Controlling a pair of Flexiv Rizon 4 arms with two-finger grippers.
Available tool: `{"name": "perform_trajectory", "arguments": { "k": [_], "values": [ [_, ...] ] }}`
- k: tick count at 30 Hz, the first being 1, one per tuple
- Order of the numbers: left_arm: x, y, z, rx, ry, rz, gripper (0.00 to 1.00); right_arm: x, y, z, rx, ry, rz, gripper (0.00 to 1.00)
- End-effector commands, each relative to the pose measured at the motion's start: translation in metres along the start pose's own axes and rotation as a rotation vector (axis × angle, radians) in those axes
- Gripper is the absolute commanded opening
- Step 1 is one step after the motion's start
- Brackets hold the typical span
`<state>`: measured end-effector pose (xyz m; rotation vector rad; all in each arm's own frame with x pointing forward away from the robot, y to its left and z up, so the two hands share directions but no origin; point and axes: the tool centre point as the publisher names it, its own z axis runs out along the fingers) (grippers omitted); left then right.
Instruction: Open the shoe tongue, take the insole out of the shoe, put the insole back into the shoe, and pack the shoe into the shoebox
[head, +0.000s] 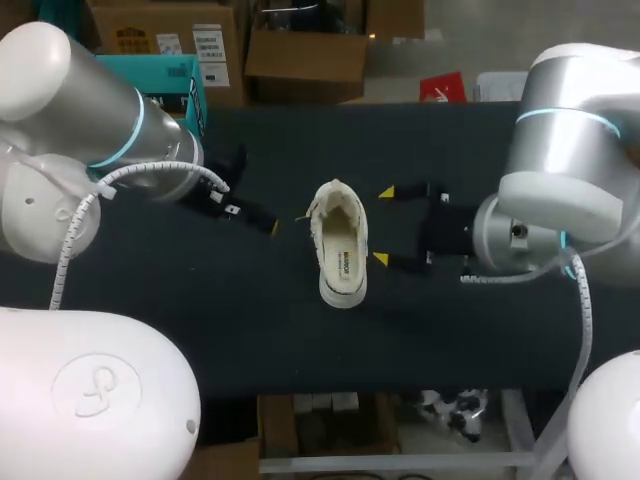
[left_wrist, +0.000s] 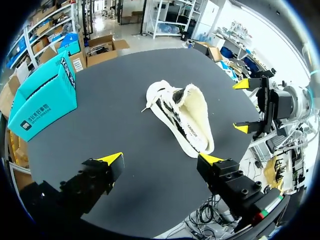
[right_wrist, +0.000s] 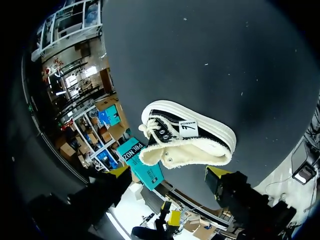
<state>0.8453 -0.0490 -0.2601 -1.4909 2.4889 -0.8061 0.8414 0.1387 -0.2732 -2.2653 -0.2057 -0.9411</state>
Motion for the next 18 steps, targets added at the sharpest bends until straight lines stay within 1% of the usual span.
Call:
{"name": "perform_trajectory", "arguments": {
  "k": [1,2,3,4,5,9,10,15,18],
  "values": [
    [0.0054,0.0005,0.0019,-0.002,-0.036,-0.011,1.00,0.0050,0.0061,-0.0135,0.580,-0.207,-0.011,1.00],
    [0.0059,0.0016,0.0012,-0.003,-0.033,-0.009,1.00,0.0050,0.0070,-0.0135,0.580,-0.206,-0.007,1.00],
    [0.0061,0.0021,0.0009,-0.004,-0.036,-0.013,1.00,0.0052,0.0079,-0.0129,0.617,-0.206,-0.017,1.00],
    [0.0069,0.0032,0.0007,-0.004,-0.035,-0.012,1.00,0.0056,0.0089,-0.0126,0.624,-0.211,-0.014,1.00],
    [0.0075,0.0041,0.0004,-0.005,-0.034,-0.009,1.00,0.0061,0.0095,-0.0119,0.610,-0.213,-0.010,1.00],
    [0.0082,0.0056,0.0007,-0.008,-0.039,-0.009,1.00,0.0087,0.0078,-0.0094,0.598,-0.236,-0.006,1.00],
    [0.0080,0.0059,0.0009,-0.009,-0.040,-0.012,1.00,0.0091,0.0072,-0.0092,0.575,-0.236,0.007,1.00],
    [0.0051,0.0043,0.0037,-0.019,-0.048,-0.051,1.00,0.0091,0.0072,-0.0092,0.575,-0.236,0.007,1.00],
    [0.0074,0.0021,0.0084,-0.033,-0.061,-0.083,1.00,0.0091,0.0072,-0.0092,0.575,-0.236,0.007,1.00]
  ]
}}
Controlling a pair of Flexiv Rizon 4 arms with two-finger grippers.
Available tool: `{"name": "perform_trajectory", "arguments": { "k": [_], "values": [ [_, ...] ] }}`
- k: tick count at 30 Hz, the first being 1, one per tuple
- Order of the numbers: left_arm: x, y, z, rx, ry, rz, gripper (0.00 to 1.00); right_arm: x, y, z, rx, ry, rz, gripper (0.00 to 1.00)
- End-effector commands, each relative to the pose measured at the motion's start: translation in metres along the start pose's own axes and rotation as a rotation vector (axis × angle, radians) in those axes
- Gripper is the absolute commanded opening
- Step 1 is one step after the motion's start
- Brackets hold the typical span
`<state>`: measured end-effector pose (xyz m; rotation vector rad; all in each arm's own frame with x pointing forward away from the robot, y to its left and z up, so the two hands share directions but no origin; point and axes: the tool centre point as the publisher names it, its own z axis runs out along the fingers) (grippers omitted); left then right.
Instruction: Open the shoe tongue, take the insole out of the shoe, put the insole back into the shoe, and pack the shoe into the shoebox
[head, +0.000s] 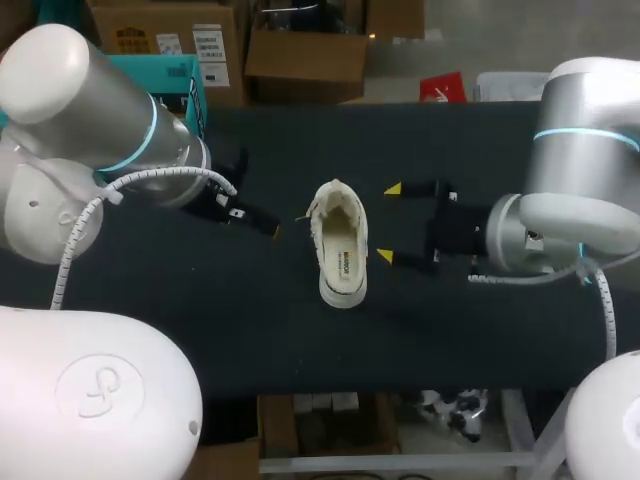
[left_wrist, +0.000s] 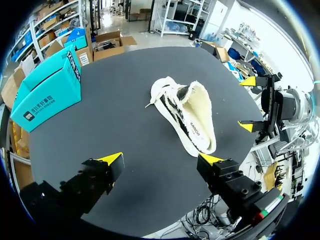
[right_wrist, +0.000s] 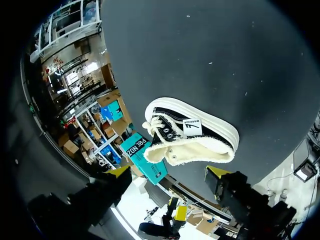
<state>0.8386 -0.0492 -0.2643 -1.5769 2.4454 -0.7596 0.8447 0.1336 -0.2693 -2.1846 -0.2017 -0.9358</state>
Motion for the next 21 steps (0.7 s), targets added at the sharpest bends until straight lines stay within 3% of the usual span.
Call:
{"name": "perform_trajectory", "arguments": {
  "k": [1,5,15,18,21],
  "values": [
    [0.006,-0.006,0.009,-0.017,-0.027,-0.028,1.00,0.004,0.004,-0.006,0.501,-0.265,0.002,1.00],
    [0.012,-0.007,0.016,-0.038,-0.044,-0.073,1.00,0.004,0.004,-0.006,0.501,-0.265,0.002,1.00],
    [0.024,-0.006,0.034,-0.076,-0.084,-0.170,1.00,0.017,0.006,-0.018,0.534,-0.399,-0.127,1.00],
    [0.025,-0.007,0.039,-0.087,-0.099,-0.204,1.00,0.020,0.005,-0.021,0.511,-0.471,-0.164,1.00],
    [0.026,-0.011,0.046,-0.110,-0.109,-0.259,1.00,0.020,0.005,-0.022,0.488,-0.475,-0.173,1.00]
  ]
}}
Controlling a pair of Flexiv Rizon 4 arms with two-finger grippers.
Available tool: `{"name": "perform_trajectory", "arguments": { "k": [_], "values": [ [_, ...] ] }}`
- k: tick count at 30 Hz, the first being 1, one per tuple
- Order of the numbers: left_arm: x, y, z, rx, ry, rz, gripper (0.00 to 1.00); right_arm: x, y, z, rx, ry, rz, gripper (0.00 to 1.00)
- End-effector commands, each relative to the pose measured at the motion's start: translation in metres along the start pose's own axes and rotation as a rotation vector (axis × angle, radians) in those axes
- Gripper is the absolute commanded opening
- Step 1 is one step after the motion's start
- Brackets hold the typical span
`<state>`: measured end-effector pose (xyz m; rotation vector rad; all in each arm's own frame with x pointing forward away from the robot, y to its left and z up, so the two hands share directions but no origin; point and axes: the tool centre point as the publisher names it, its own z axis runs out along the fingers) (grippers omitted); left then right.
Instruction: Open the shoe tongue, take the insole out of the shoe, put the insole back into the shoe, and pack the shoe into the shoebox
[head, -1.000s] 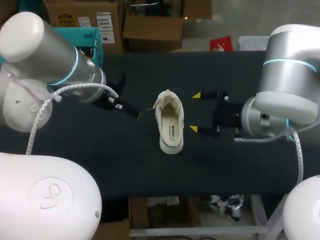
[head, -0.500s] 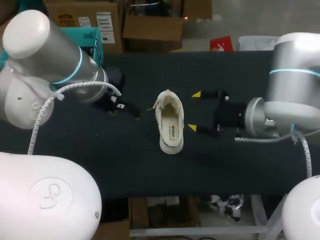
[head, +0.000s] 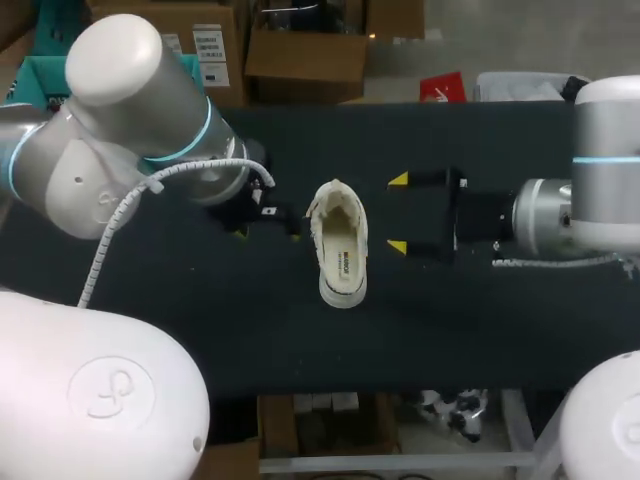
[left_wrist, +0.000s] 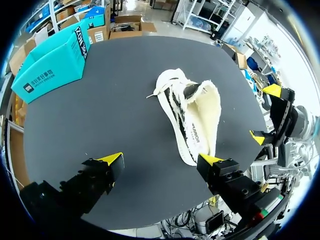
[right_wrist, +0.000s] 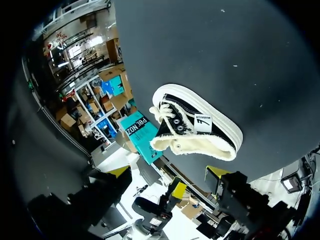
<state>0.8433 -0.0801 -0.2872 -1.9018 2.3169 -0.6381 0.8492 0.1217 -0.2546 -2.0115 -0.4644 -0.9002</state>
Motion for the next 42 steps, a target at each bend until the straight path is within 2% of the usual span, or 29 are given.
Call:
{"name": "perform_trajectory", "arguments": {
  "k": [1,9,10,13,20,22,23,29,34,35,37,40,42],
  "values": [
    [0.008,-0.008,0.015,-0.031,-0.050,-0.055,1.00,0.004,0.002,-0.011,0.304,-0.409,0.006,1.00],
    [0.020,-0.012,0.032,-0.073,-0.029,-0.131,1.00,0.004,0.002,-0.011,0.304,-0.409,0.006,1.00],
    [0.024,-0.012,0.034,-0.071,-0.042,-0.138,1.00,0.006,0.004,-0.015,0.327,-0.414,-0.037,1.00],
    [0.031,-0.013,0.041,-0.082,-0.060,-0.153,1.00,0.008,0.007,-0.026,0.327,-0.477,-0.145,1.00],
    [0.036,-0.024,0.058,-0.114,-0.095,-0.225,1.00,0.005,-0.003,-0.042,0.202,-0.533,-0.270,1.00],
    [0.036,-0.027,0.063,-0.128,-0.094,-0.242,1.00,0.002,-0.008,-0.044,0.142,-0.545,-0.251,1.00],
    [0.037,-0.029,0.066,-0.127,-0.104,-0.247,1.00,0.000,-0.009,-0.045,0.088,-0.534,-0.200,1.00],
    [0.039,-0.038,0.081,-0.143,-0.104,-0.285,1.00,0.000,-0.009,-0.045,0.088,-0.534,-0.200,1.00],
    [0.042,-0.037,0.086,-0.150,-0.114,-0.311,1.00,0.000,-0.009,-0.045,0.088,-0.534,-0.200,1.00],
    [0.043,-0.036,0.087,-0.145,-0.126,-0.311,0.98,0.000,-0.009,-0.045,0.088,-0.534,-0.200,1.00],
    [0.045,-0.036,0.090,-0.147,-0.127,-0.318,0.86,0.000,-0.009,-0.045,0.088,-0.534,-0.200,1.00],
    [0.048,-0.037,0.096,-0.145,-0.136,-0.336,0.55,0.000,-0.009,-0.045,0.088,-0.534,-0.200,1.00],
    [0.049,-0.038,0.098,-0.144,-0.139,-0.346,0.41,0.006,-0.005,-0.044,0.066,-0.621,-0.241,1.00]
  ]
}}
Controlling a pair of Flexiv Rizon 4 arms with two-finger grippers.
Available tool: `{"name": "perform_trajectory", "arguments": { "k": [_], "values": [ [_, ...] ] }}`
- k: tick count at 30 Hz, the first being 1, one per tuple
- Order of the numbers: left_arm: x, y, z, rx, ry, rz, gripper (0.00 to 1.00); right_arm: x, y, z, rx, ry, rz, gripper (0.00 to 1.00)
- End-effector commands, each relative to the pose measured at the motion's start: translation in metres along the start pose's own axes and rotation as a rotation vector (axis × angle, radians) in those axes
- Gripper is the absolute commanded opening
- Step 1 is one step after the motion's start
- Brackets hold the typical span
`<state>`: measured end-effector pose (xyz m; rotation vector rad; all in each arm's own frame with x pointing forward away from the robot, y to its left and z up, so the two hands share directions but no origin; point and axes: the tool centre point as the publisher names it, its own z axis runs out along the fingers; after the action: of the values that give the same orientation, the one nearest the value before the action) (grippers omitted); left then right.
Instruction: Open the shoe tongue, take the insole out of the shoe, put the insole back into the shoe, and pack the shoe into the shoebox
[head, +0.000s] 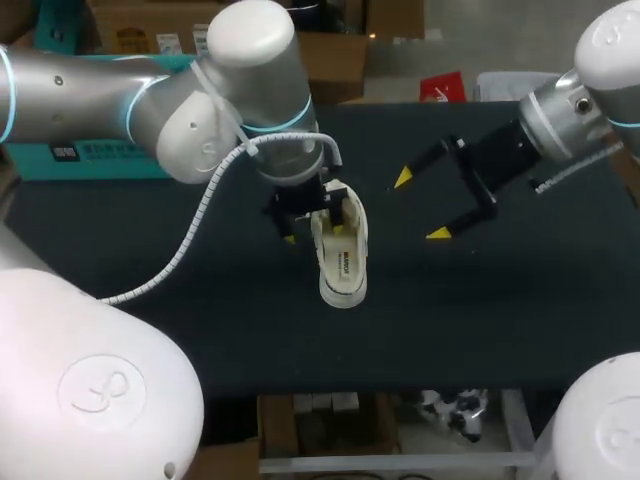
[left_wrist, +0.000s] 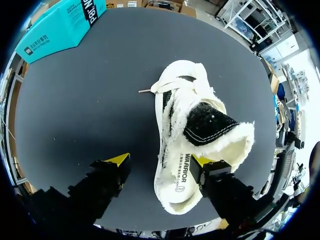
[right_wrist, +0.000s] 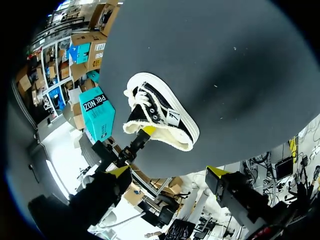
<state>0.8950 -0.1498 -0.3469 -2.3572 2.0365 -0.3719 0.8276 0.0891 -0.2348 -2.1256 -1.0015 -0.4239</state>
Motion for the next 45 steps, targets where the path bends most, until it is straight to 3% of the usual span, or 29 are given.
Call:
{"name": "perform_trajectory", "arguments": {
  "k": [1,2,5,13,17,23,26,32,36,38,40,45],
  "values": [
    [0.009,-0.001,0.009,0.000,-0.011,-0.015,0.35,0.006,0.002,-0.005,-0.033,-0.103,-0.102,1.00],
    [0.009,-0.002,0.009,0.001,-0.011,-0.016,0.19,0.008,0.002,-0.006,-0.037,-0.137,-0.120,1.00],
    [0.009,-0.003,0.009,0.001,-0.012,-0.022,0.00,0.013,0.000,-0.009,-0.065,-0.232,-0.243,1.00],
    [0.008,-0.006,0.010,0.004,-0.017,-0.030,0.00,0.014,-0.002,-0.020,-0.101,-0.398,-0.551,1.00],
    [0.007,-0.009,0.011,0.000,-0.009,-0.016,0.00,0.009,-0.004,-0.021,-0.095,-0.468,-0.769,1.00],
    [-0.004,-0.021,0.005,0.022,0.015,0.028,0.00,0.006,-0.003,-0.023,-0.089,-0.462,-0.762,1.00],
    [-0.010,-0.019,0.004,0.029,0.031,0.071,0.00,0.006,-0.003,-0.023,-0.089,-0.462,-0.762,1.00],
    [-0.022,-0.035,-0.003,0.050,0.070,0.206,0.00,0.006,-0.003,-0.023,-0.089,-0.462,-0.762,1.00],
    [-0.030,-0.042,-0.017,0.070,0.134,0.318,0.00,-0.002,0.000,-0.031,-0.101,-0.524,-1.033,1.00],
    [-0.032,-0.038,-0.025,0.093,0.130,0.371,0.00,-0.012,0.006,-0.037,-0.102,-0.492,-1.105,1.00],
    [-0.034,-0.038,-0.034,0.103,0.148,0.431,0.00,-0.020,0.008,-0.043,-0.120,-0.498,-1.262,1.00],
    [-0.041,-0.036,-0.052,0.155,0.169,0.576,0.00,-0.032,0.014,-0.060,-0.111,-0.568,-1.384,1.00]
  ]
}}
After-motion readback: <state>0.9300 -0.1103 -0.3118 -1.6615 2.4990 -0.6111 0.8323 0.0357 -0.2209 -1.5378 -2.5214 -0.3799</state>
